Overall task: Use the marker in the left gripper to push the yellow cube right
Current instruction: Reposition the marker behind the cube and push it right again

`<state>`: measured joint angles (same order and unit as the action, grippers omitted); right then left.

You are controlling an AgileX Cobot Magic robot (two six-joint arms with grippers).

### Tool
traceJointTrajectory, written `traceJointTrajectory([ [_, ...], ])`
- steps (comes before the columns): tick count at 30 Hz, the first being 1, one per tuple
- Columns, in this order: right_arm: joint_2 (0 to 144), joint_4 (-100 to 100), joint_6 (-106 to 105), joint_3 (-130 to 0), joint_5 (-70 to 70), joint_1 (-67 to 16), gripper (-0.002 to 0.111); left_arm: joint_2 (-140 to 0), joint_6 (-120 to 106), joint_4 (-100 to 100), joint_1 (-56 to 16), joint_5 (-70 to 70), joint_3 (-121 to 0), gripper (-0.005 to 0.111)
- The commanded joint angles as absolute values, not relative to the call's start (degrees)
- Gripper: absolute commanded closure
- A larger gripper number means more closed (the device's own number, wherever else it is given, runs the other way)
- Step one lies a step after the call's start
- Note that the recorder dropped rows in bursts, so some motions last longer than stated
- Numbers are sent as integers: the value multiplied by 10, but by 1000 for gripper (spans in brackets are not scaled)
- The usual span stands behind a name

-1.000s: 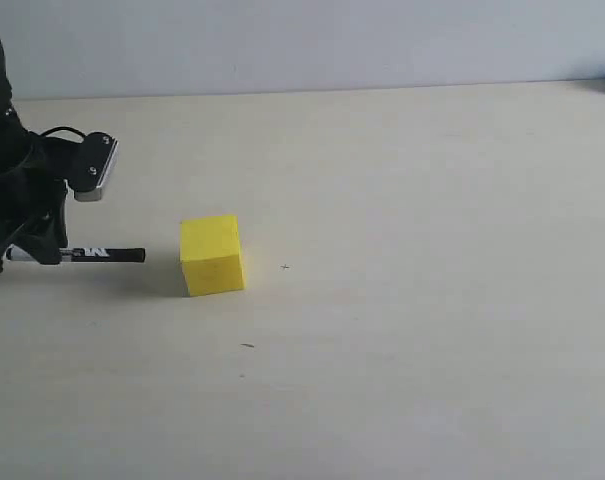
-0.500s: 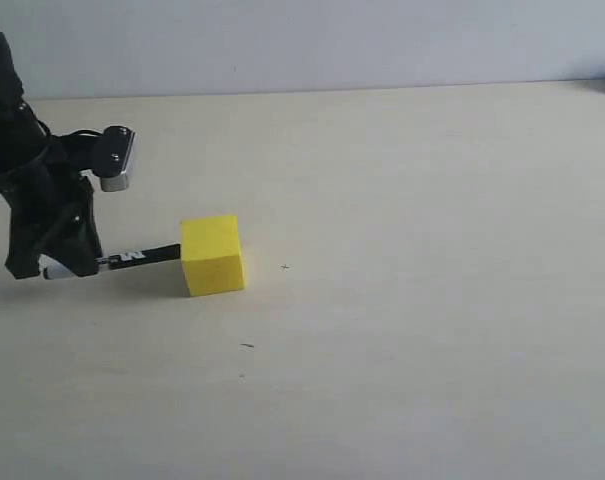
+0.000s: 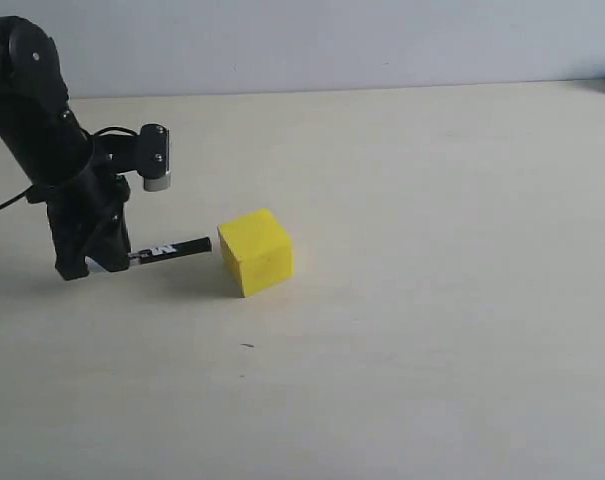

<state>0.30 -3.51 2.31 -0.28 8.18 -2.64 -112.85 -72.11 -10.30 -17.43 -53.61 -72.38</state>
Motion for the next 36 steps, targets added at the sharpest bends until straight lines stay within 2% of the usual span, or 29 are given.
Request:
traceJointTrajectory([
  [1,0,-35,22,0,77,-27,108,-1126,-670,-94,-175,-537,-726,107],
  [13,0,-35,22,0,77,-27,108,-1126,-550,-41,-176,-546,-726,107],
  [36,0,-35,22,0,77,-27,108,-1127,-552,-24,-228,-449,-726,107],
])
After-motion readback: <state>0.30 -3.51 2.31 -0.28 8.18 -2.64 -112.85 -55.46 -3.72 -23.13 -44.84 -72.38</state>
